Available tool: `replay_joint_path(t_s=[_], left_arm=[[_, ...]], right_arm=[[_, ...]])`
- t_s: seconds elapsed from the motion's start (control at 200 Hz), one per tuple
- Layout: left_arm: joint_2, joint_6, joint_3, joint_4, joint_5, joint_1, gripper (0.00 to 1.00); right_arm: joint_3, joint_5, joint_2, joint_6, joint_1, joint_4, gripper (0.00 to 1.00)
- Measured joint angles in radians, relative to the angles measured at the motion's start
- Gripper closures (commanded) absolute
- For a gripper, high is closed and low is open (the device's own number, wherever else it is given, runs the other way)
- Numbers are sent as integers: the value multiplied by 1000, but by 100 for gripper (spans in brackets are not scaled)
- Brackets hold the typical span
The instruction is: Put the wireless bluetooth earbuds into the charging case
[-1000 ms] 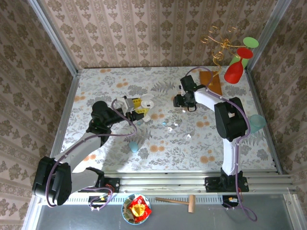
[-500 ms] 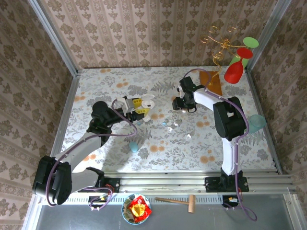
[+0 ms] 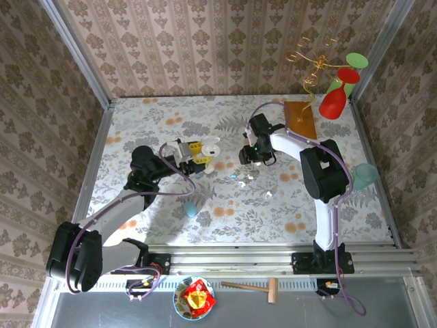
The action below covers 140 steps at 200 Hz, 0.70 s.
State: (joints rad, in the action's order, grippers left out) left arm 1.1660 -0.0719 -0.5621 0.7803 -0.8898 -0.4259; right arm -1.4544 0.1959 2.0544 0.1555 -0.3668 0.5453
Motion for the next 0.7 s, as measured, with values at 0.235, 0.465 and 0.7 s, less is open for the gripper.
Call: replay_joint_path(t_s=[0.235, 0.465, 0.7], left_arm=[[11, 0, 0, 24, -1, 0, 83], [13, 2, 5, 36, -3, 0, 83], [32, 14, 6, 58, -4, 0, 83]], right_arm=[[216, -72, -204, 116, 3, -174, 36], [403, -166, -324, 383, 10, -352, 50], [470, -106, -325, 546, 62, -430, 62]])
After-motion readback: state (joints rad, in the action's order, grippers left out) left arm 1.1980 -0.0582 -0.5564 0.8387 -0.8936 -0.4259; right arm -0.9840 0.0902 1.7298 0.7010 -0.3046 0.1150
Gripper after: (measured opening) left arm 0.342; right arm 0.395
